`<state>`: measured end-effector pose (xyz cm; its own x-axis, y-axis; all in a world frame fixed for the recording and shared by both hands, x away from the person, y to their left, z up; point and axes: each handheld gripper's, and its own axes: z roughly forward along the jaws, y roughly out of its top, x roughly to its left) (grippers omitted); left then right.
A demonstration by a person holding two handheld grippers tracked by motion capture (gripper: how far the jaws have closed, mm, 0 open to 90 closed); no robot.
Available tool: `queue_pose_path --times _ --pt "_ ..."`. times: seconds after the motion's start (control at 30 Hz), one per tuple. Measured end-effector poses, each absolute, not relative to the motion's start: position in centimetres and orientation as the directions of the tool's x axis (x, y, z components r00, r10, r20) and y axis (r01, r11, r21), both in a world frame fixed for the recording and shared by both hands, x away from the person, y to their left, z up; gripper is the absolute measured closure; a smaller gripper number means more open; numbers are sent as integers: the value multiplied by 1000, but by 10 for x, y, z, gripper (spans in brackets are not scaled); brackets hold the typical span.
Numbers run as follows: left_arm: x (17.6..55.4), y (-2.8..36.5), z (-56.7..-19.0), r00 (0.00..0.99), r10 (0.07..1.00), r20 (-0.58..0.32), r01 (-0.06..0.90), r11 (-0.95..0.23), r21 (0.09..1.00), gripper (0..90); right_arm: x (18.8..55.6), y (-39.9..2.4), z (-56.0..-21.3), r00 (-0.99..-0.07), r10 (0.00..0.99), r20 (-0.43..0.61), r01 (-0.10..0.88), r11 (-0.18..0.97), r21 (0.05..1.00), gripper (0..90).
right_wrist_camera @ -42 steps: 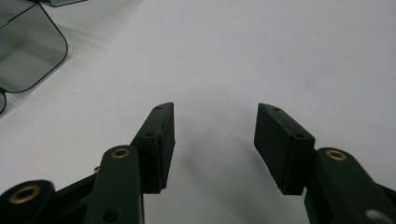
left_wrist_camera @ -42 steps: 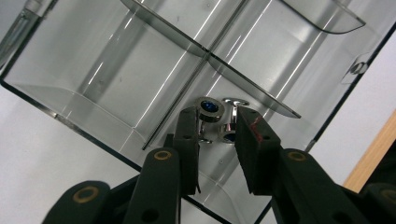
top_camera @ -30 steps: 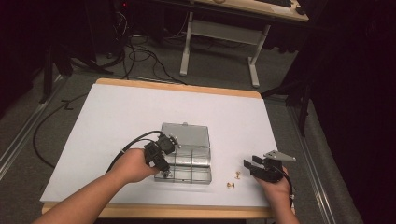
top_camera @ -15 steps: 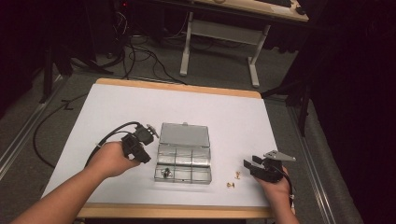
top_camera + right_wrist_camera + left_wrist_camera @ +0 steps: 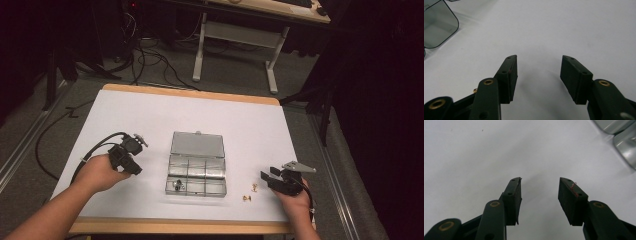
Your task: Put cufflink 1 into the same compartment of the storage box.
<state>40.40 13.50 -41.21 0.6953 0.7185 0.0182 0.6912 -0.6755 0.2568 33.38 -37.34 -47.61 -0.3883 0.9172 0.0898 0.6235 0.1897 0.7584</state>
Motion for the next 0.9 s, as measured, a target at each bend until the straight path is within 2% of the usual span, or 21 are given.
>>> queue_pose_path --times 0.4,0.6,0.9 --pt "403 149 -428 672 741 5 708 -643 292 539 334 -374 -476 -389 917 85 626 196 755 485" --pt "398 159 -443 644 765 -14 704 -585 403 518 334 -374 -476 -387 918 85 628 196 753 484" --pt "389 166 -452 618 786 23 640 -520 566 501 334 -373 -476 -379 922 76 624 194 757 483"
